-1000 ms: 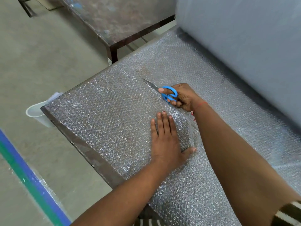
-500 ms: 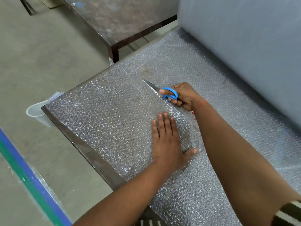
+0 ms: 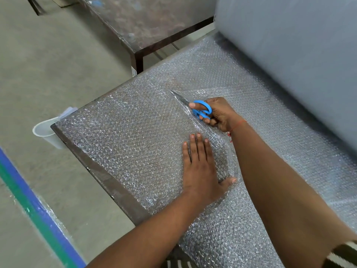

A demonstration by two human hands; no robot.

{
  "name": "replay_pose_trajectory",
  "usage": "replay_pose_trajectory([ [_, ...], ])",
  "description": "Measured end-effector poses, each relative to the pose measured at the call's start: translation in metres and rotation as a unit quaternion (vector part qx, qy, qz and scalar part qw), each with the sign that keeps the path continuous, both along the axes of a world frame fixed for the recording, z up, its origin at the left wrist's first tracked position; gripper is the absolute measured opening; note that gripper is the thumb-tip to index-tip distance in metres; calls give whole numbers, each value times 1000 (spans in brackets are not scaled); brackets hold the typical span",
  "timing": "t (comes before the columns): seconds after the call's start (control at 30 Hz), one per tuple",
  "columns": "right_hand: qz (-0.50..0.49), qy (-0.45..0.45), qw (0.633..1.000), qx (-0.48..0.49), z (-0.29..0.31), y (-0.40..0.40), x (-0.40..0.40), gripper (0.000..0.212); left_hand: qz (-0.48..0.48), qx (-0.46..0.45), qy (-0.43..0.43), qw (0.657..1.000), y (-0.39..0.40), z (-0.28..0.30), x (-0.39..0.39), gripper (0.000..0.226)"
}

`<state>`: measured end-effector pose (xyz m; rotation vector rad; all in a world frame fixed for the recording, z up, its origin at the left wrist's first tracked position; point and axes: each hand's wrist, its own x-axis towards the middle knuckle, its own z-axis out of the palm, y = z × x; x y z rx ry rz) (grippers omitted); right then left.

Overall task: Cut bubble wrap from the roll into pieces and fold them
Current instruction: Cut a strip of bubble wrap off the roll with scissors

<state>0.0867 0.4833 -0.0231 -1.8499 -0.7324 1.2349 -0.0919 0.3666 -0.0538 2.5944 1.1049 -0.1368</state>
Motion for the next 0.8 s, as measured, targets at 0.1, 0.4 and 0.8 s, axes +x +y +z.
replay_pose_trajectory([
  [0.1, 1, 2, 1000, 2, 1, -2, -1, 71, -1, -1, -1, 1000, -1, 0, 0, 137],
  [0.4, 5, 4, 1000, -6, 1, -7, -1, 68, 2, 3, -2, 1000, 0, 0, -1, 137],
  [0.8, 21, -26, 999, -1, 3, -9, 0, 64, 5, 0, -11, 1000, 0, -1, 0, 137],
])
